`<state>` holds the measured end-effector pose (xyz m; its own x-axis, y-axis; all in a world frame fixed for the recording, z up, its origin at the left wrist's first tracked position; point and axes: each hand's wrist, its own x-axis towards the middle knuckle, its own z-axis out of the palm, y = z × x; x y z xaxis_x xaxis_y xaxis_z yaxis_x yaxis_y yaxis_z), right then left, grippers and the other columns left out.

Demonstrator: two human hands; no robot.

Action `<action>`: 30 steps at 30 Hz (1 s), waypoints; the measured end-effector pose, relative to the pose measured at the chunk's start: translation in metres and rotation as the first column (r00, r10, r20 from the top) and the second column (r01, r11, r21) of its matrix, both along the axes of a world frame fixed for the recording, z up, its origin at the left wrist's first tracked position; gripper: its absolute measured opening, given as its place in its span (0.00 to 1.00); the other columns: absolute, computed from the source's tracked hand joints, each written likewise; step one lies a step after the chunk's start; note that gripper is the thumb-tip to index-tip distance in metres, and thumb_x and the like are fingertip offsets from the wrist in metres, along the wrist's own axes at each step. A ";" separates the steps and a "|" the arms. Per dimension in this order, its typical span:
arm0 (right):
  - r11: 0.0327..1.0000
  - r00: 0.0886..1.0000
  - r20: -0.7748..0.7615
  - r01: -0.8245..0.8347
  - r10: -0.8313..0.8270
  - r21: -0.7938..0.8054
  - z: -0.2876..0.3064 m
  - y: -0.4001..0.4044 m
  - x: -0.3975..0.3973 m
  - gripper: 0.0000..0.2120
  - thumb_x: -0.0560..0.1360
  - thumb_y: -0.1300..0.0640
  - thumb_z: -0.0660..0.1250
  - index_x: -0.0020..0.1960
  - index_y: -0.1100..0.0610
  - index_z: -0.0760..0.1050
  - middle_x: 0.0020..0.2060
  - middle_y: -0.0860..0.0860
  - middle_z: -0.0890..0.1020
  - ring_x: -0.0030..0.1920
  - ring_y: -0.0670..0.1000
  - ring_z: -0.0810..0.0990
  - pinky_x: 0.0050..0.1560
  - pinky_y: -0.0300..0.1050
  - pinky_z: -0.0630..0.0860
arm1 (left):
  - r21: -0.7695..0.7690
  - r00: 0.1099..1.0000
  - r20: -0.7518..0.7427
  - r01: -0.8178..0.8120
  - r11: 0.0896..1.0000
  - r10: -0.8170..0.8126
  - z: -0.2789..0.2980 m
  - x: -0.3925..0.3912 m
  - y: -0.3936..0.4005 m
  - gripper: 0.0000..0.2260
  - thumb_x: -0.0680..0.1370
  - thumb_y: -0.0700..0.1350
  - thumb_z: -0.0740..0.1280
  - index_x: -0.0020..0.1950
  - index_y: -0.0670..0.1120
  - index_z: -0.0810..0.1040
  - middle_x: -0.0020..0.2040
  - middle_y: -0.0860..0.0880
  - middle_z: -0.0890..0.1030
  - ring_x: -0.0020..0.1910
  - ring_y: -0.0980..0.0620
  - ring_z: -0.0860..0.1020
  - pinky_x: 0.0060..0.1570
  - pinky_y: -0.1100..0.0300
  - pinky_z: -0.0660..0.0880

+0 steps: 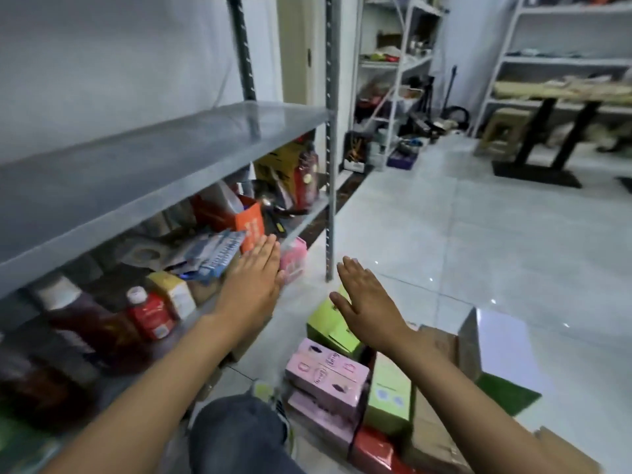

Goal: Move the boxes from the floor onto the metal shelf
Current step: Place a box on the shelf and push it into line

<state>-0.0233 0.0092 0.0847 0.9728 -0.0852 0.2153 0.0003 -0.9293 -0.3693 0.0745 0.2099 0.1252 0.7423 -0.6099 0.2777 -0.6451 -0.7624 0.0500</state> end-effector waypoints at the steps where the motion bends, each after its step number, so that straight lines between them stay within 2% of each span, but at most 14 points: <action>1: 0.999 0.999 -0.029 0.032 -0.032 0.012 -0.009 -0.012 -0.007 0.29 0.84 0.47 0.52 0.80 0.57 0.49 0.79 0.52 0.49 0.79 0.49 0.44 0.77 0.42 0.39 | -0.003 0.999 -0.040 0.016 1.000 -0.016 -0.012 -0.002 -0.014 0.25 0.83 0.50 0.47 0.78 0.41 0.51 0.79 0.45 0.51 0.78 0.49 0.48 0.74 0.56 0.45; 7: 0.963 0.964 -0.106 0.252 -0.242 0.094 -0.064 -0.095 -0.056 0.29 0.83 0.47 0.53 0.80 0.56 0.49 0.79 0.51 0.49 0.79 0.48 0.45 0.75 0.40 0.40 | 0.005 0.966 -0.235 0.112 0.994 -0.108 -0.074 -0.013 -0.096 0.26 0.84 0.50 0.48 0.78 0.40 0.48 0.79 0.45 0.48 0.78 0.51 0.45 0.75 0.56 0.46; 10: 0.898 0.908 -0.158 0.410 -0.387 0.156 -0.094 -0.138 -0.080 0.29 0.83 0.46 0.55 0.79 0.56 0.51 0.79 0.50 0.52 0.79 0.48 0.48 0.77 0.44 0.45 | 0.007 0.939 -0.308 0.160 0.987 -0.150 -0.104 -0.025 -0.132 0.26 0.84 0.51 0.48 0.78 0.41 0.48 0.79 0.46 0.47 0.78 0.51 0.45 0.76 0.55 0.47; 12: 0.824 0.843 -0.173 0.536 -0.510 0.185 -0.120 -0.168 -0.095 0.30 0.82 0.46 0.57 0.79 0.57 0.53 0.79 0.53 0.54 0.79 0.51 0.50 0.77 0.47 0.49 | 0.014 0.917 -0.360 0.190 0.982 -0.173 -0.126 -0.035 -0.158 0.26 0.84 0.51 0.48 0.78 0.42 0.47 0.79 0.46 0.47 0.78 0.51 0.45 0.75 0.56 0.46; 15: 0.691 0.704 -0.232 0.707 -0.671 0.150 -0.158 -0.206 -0.115 0.33 0.82 0.45 0.56 0.79 0.61 0.51 0.79 0.58 0.53 0.79 0.55 0.50 0.77 0.49 0.46 | 0.026 0.874 -0.448 0.224 0.974 -0.189 -0.158 -0.049 -0.196 0.26 0.84 0.51 0.48 0.78 0.41 0.47 0.79 0.45 0.47 0.78 0.50 0.45 0.76 0.55 0.47; 20: 0.472 0.493 -0.300 0.870 -0.817 0.144 -0.192 -0.252 -0.140 0.33 0.82 0.47 0.56 0.79 0.63 0.50 0.79 0.60 0.50 0.79 0.57 0.47 0.77 0.50 0.44 | 0.076 0.842 -0.493 0.293 0.953 -0.219 -0.210 -0.079 -0.247 0.26 0.84 0.51 0.48 0.78 0.42 0.46 0.79 0.45 0.47 0.78 0.50 0.45 0.76 0.53 0.48; 22: 0.395 0.421 -0.299 0.907 -0.856 0.145 -0.200 -0.268 -0.147 0.33 0.82 0.46 0.56 0.79 0.63 0.50 0.79 0.60 0.50 0.79 0.58 0.47 0.77 0.51 0.45 | 0.111 0.838 -0.492 0.328 0.938 -0.235 -0.226 -0.090 -0.258 0.26 0.84 0.51 0.47 0.78 0.42 0.45 0.79 0.46 0.46 0.78 0.51 0.44 0.75 0.54 0.46; 24: 0.325 0.369 -0.343 0.928 -0.864 0.181 -0.208 -0.283 -0.151 0.38 0.80 0.42 0.60 0.79 0.62 0.49 0.79 0.60 0.51 0.79 0.58 0.49 0.77 0.52 0.47 | 0.135 0.832 -0.504 0.341 0.930 -0.232 -0.235 -0.094 -0.267 0.26 0.84 0.51 0.46 0.78 0.42 0.44 0.79 0.47 0.45 0.78 0.51 0.44 0.75 0.55 0.46; 27: 0.160 0.335 -0.479 0.916 -0.811 0.369 -0.222 -0.302 -0.158 0.49 0.70 0.40 0.73 0.78 0.61 0.50 0.75 0.59 0.63 0.74 0.60 0.64 0.72 0.54 0.64 | 0.147 0.806 -0.559 0.330 0.933 -0.197 -0.245 -0.096 -0.281 0.26 0.84 0.52 0.45 0.78 0.42 0.45 0.79 0.46 0.45 0.78 0.51 0.44 0.75 0.55 0.46; 29: 0.065 0.358 -0.564 0.879 -0.744 0.472 -0.230 -0.305 -0.161 0.50 0.65 0.45 0.79 0.75 0.62 0.55 0.70 0.59 0.70 0.68 0.61 0.71 0.65 0.53 0.73 | 0.131 0.772 -0.607 0.330 0.935 -0.188 -0.249 -0.101 -0.291 0.26 0.84 0.52 0.46 0.78 0.42 0.46 0.79 0.46 0.46 0.78 0.51 0.45 0.75 0.55 0.46; 30: 0.052 0.367 -0.591 0.876 -0.719 0.480 -0.235 -0.304 -0.162 0.50 0.63 0.45 0.80 0.74 0.62 0.57 0.70 0.59 0.70 0.67 0.61 0.72 0.64 0.53 0.74 | 0.115 0.748 -0.636 0.332 0.936 -0.187 -0.252 -0.105 -0.295 0.26 0.84 0.52 0.46 0.78 0.42 0.47 0.79 0.46 0.47 0.78 0.50 0.45 0.75 0.56 0.46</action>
<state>-0.1850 -0.2944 -0.1502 0.2147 -0.8528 -0.4760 -0.6978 0.2071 -0.6857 -0.0301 -0.0848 -0.1263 0.5127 -0.7923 -0.3306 -0.7069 -0.6082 0.3612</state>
